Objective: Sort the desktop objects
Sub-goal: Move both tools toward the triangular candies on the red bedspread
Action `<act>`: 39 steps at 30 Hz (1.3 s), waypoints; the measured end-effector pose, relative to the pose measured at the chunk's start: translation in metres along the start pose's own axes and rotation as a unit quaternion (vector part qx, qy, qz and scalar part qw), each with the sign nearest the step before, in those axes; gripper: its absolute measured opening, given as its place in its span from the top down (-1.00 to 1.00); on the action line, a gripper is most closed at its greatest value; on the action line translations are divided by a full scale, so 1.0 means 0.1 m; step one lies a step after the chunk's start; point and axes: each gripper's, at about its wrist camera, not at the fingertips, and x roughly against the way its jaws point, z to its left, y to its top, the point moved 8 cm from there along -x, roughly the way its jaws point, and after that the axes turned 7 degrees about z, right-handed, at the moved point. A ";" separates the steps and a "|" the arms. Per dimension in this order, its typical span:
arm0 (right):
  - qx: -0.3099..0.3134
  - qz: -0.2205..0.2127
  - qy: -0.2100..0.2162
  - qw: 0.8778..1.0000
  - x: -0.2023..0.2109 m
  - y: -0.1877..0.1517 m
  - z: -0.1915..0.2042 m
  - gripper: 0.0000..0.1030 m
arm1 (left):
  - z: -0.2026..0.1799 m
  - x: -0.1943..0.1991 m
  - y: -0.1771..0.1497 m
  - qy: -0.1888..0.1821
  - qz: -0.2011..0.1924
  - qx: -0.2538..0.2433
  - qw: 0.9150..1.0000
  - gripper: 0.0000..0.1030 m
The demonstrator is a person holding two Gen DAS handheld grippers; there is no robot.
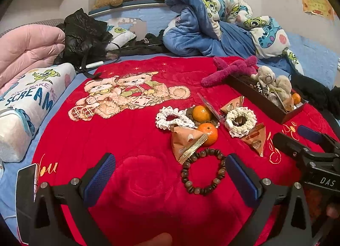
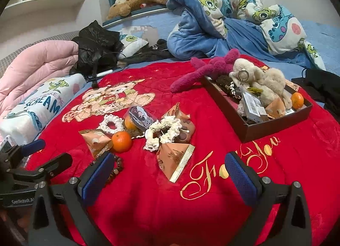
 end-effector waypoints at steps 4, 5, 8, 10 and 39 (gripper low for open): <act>-0.002 0.003 0.003 1.000 -0.01 -0.01 0.00 -1.00 | 0.00 -0.01 0.00 -0.001 0.001 0.000 1.000 -1.00; -0.002 0.003 0.004 1.000 -0.01 -0.01 0.01 -1.00 | 0.00 -0.01 0.00 -0.001 0.001 0.000 1.000 -1.00; 0.000 0.003 0.004 1.000 -0.01 -0.01 0.02 -1.00 | 0.00 -0.01 0.00 -0.002 0.001 0.001 1.000 -1.00; 0.001 0.004 0.003 1.000 -0.02 -0.01 0.02 -1.00 | -0.01 -0.02 0.00 -0.001 0.001 0.000 1.000 -1.00; -0.035 0.019 0.016 0.999 -0.18 0.09 -0.02 -1.00 | -0.08 -0.31 -0.03 0.001 0.040 0.002 0.999 -1.00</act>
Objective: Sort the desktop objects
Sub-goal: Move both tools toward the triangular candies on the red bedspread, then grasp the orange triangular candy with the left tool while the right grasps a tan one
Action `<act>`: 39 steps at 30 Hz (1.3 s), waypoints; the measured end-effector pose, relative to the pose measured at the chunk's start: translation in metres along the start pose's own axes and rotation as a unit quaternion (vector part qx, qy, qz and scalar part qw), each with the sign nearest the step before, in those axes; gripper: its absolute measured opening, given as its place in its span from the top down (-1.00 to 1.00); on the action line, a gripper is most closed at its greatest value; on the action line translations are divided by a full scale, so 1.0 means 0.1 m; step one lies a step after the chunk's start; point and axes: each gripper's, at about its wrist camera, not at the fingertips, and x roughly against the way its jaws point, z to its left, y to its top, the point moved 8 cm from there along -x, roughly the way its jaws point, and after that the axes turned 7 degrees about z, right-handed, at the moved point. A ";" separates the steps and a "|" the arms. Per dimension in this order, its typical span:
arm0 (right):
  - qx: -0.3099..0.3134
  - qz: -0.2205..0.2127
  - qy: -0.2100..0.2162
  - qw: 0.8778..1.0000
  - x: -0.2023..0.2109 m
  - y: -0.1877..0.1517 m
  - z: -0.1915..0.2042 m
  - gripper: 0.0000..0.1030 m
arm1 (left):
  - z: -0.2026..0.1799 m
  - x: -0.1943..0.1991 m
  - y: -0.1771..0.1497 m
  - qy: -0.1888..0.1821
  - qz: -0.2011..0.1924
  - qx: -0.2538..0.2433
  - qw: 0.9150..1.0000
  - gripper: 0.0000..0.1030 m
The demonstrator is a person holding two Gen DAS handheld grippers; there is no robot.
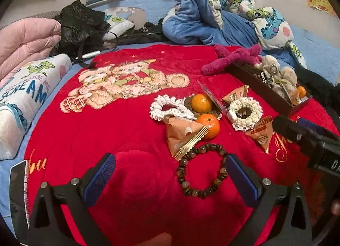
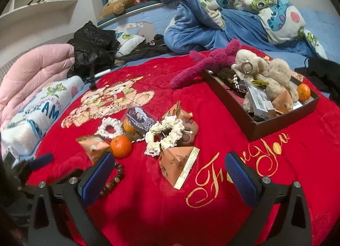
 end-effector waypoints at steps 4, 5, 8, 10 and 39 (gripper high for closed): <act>-0.007 0.000 0.003 1.000 -0.03 0.05 0.00 -1.00 | 0.01 -0.09 0.00 0.004 0.008 0.002 1.000 -1.00; -0.007 -0.001 0.004 1.000 -0.03 0.06 0.00 -1.00 | 0.02 -0.10 0.01 0.005 0.010 0.004 1.000 -1.00; -0.006 0.004 0.006 1.000 -0.05 0.06 -0.01 -1.00 | 0.06 -0.14 0.03 0.001 0.014 0.008 1.000 -1.00; -0.007 0.006 0.006 1.000 -0.07 0.06 -0.03 -1.00 | 0.07 -0.18 0.05 -0.002 0.021 0.006 1.000 -1.00; -0.003 0.088 -0.002 0.996 -0.59 -0.12 -0.11 -1.00 | 0.03 -0.92 0.23 -0.016 0.094 -0.030 0.995 -1.00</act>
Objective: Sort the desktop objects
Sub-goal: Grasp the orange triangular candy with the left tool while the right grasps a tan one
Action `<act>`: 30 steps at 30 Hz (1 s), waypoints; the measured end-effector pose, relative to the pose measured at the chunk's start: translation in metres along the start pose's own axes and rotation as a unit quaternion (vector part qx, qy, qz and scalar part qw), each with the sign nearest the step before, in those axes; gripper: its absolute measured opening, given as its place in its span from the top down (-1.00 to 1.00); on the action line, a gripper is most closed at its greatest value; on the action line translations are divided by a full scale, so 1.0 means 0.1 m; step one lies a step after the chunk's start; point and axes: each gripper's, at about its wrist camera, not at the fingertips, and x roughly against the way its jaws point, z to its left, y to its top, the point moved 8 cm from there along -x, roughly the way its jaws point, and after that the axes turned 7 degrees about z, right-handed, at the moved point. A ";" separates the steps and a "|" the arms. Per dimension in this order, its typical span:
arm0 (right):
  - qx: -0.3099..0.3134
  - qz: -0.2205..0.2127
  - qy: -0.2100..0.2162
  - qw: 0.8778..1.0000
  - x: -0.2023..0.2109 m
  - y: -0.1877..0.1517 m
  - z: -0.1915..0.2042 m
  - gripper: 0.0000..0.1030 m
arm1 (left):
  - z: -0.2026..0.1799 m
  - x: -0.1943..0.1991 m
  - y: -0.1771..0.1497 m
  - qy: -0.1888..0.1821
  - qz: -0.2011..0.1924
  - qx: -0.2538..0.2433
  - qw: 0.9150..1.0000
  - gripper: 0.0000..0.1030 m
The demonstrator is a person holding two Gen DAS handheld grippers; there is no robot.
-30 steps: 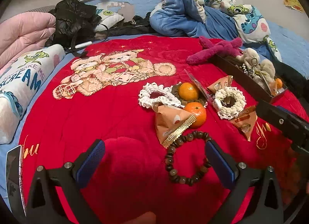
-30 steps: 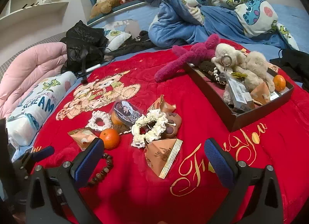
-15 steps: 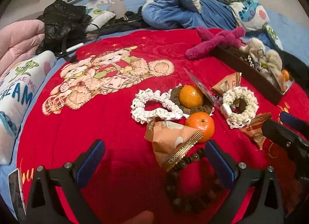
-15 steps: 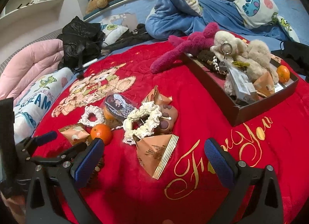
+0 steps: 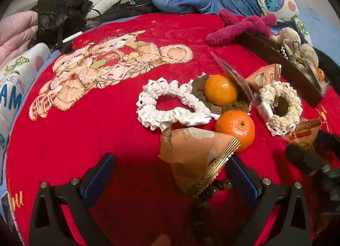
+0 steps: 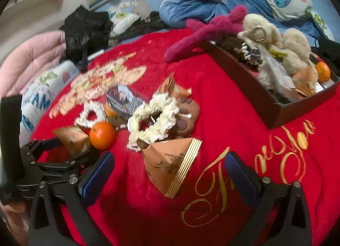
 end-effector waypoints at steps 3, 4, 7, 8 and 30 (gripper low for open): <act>0.021 0.022 -0.037 0.999 -0.14 -0.03 0.03 -1.00 | 0.02 -0.02 -0.01 -0.010 0.002 0.007 1.000 -1.00; 0.029 0.026 -0.051 0.998 -0.16 -0.03 0.05 -1.00 | 0.02 -0.03 -0.01 -0.008 0.002 0.006 1.000 -1.00; 0.037 0.040 -0.062 0.997 -0.20 -0.03 0.04 -1.00 | 0.02 -0.05 -0.01 -0.010 0.007 0.009 1.000 -1.00; 0.037 0.044 -0.061 0.997 -0.21 -0.03 0.03 -1.00 | 0.02 -0.06 -0.01 -0.011 0.007 0.011 1.000 -1.00; -0.018 0.015 -0.052 0.998 -0.08 -0.04 -0.04 -0.12 | 0.00 0.13 -0.03 -0.012 -0.016 0.015 1.000 -0.12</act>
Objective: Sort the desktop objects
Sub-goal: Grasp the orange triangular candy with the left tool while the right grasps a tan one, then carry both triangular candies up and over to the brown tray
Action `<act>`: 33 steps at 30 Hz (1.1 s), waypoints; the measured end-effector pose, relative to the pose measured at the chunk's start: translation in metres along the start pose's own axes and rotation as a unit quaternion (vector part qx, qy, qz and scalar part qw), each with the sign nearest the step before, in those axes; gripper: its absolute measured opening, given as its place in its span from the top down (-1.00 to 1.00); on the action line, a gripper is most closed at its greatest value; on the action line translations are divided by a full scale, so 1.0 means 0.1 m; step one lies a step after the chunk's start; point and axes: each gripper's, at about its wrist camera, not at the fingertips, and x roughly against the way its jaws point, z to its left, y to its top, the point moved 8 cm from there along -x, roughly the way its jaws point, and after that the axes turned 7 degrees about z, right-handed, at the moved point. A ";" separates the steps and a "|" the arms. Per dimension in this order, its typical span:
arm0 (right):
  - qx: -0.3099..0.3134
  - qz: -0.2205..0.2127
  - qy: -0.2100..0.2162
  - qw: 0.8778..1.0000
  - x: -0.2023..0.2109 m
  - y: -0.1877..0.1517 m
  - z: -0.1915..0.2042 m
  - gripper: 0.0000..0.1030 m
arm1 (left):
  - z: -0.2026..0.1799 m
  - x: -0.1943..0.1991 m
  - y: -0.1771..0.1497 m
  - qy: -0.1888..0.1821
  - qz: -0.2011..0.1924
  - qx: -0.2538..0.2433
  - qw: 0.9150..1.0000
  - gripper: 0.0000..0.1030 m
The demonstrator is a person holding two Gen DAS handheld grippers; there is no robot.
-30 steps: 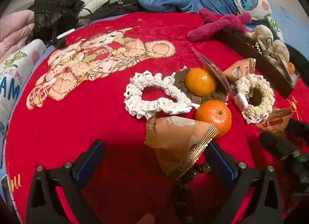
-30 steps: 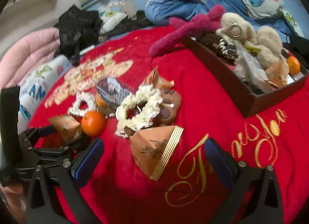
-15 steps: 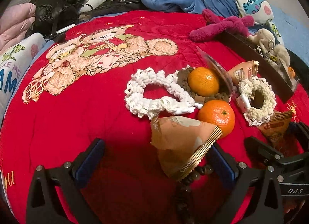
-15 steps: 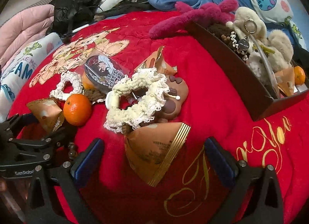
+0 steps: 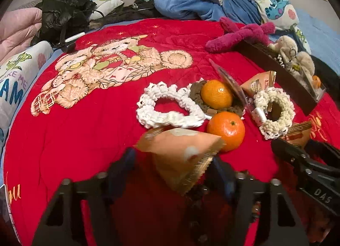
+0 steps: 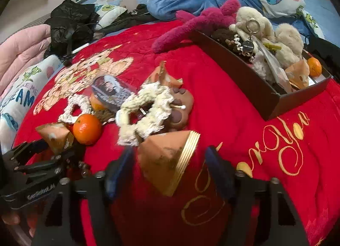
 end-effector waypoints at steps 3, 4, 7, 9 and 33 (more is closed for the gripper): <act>0.005 -0.002 -0.009 1.000 0.03 -0.02 0.04 0.11 | 0.03 0.06 -0.01 -0.005 -0.003 0.006 1.000 0.19; 0.004 -0.003 -0.012 1.000 0.04 -0.02 0.03 0.15 | 0.04 0.07 -0.02 -0.007 -0.004 0.008 1.000 0.22; -0.012 -0.004 -0.006 1.000 0.06 -0.02 -0.03 0.37 | 0.07 0.11 -0.05 -0.012 -0.005 0.013 1.000 0.33; -0.023 -0.002 0.000 1.000 0.08 -0.03 -0.08 0.44 | 0.09 0.14 -0.06 -0.015 -0.007 0.018 1.000 0.36; -0.009 -0.024 -0.002 1.000 0.34 -0.11 -0.17 0.46 | 0.01 0.57 -0.19 -0.024 -0.047 0.018 0.998 0.38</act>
